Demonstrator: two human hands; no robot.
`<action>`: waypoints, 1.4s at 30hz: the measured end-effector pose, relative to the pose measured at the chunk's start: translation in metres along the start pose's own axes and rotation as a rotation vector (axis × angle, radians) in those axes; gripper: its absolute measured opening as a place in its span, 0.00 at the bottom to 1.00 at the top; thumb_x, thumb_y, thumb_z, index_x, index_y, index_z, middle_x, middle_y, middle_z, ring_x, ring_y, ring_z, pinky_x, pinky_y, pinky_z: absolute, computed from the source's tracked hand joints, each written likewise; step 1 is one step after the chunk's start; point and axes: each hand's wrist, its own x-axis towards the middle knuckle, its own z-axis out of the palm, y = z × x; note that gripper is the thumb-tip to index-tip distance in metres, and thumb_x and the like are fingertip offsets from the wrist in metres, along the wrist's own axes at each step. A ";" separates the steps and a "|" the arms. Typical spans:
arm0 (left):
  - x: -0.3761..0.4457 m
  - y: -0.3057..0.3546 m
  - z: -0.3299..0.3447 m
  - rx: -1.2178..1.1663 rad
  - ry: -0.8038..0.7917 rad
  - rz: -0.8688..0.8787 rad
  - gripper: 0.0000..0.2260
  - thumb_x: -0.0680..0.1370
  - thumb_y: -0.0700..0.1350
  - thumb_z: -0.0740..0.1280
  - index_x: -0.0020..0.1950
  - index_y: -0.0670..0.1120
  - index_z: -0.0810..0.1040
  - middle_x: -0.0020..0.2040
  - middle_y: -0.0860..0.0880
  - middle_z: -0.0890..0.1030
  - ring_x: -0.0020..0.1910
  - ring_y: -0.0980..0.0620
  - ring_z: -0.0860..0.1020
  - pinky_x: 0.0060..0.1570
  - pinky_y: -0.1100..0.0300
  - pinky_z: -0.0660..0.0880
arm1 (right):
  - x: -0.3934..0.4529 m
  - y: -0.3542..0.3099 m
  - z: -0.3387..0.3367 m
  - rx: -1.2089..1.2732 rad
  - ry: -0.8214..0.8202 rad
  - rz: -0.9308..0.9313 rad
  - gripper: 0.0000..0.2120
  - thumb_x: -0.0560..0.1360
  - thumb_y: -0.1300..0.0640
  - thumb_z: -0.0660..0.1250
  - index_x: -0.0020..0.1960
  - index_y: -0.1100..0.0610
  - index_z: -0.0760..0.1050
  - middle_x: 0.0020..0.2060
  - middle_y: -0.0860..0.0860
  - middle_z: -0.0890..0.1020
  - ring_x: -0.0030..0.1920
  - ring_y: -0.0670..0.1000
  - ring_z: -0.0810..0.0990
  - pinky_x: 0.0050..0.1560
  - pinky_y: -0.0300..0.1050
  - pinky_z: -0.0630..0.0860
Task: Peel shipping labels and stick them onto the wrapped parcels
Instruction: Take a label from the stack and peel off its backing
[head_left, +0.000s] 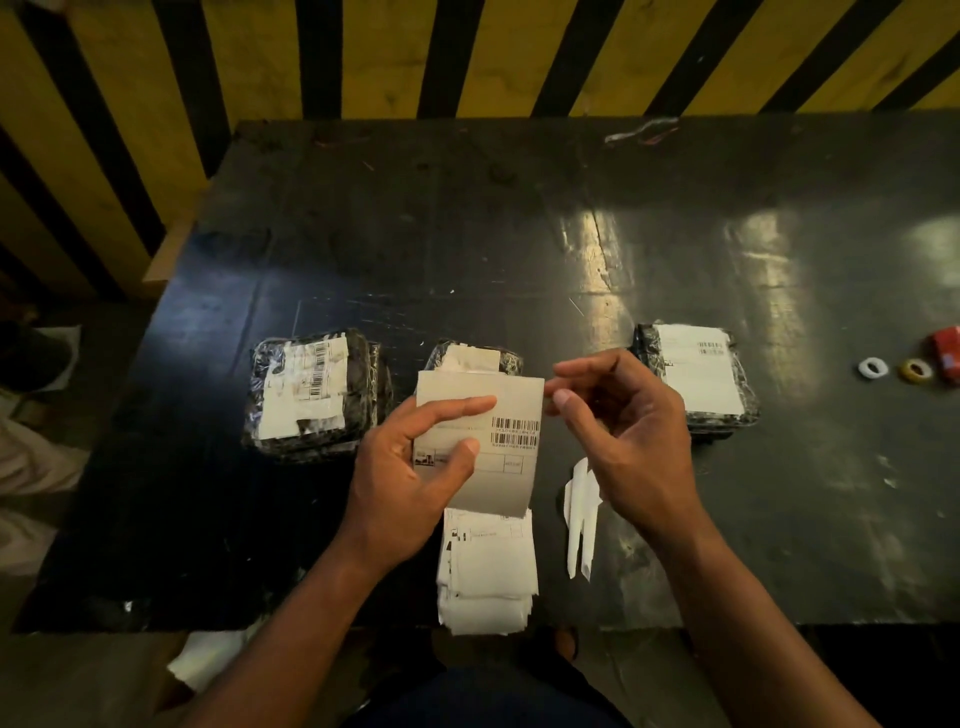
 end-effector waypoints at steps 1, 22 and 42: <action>0.000 0.002 0.000 0.008 -0.002 0.007 0.21 0.77 0.31 0.72 0.61 0.54 0.83 0.64 0.51 0.81 0.67 0.53 0.79 0.59 0.59 0.81 | 0.001 -0.002 0.000 -0.014 -0.001 -0.021 0.06 0.78 0.63 0.71 0.55 0.57 0.79 0.47 0.48 0.86 0.51 0.53 0.86 0.54 0.52 0.84; 0.005 0.013 0.001 -0.043 -0.049 -0.023 0.18 0.77 0.29 0.71 0.59 0.50 0.83 0.63 0.47 0.80 0.65 0.53 0.80 0.57 0.62 0.81 | 0.002 -0.012 -0.002 0.133 -0.011 -0.015 0.05 0.78 0.66 0.71 0.53 0.60 0.79 0.46 0.53 0.86 0.49 0.57 0.86 0.51 0.54 0.85; 0.010 0.016 -0.001 0.004 -0.036 -0.023 0.19 0.76 0.30 0.72 0.57 0.52 0.83 0.61 0.46 0.79 0.64 0.55 0.80 0.55 0.64 0.81 | 0.005 -0.012 -0.002 0.114 0.018 0.008 0.09 0.77 0.67 0.71 0.55 0.58 0.79 0.44 0.54 0.85 0.47 0.57 0.86 0.51 0.56 0.85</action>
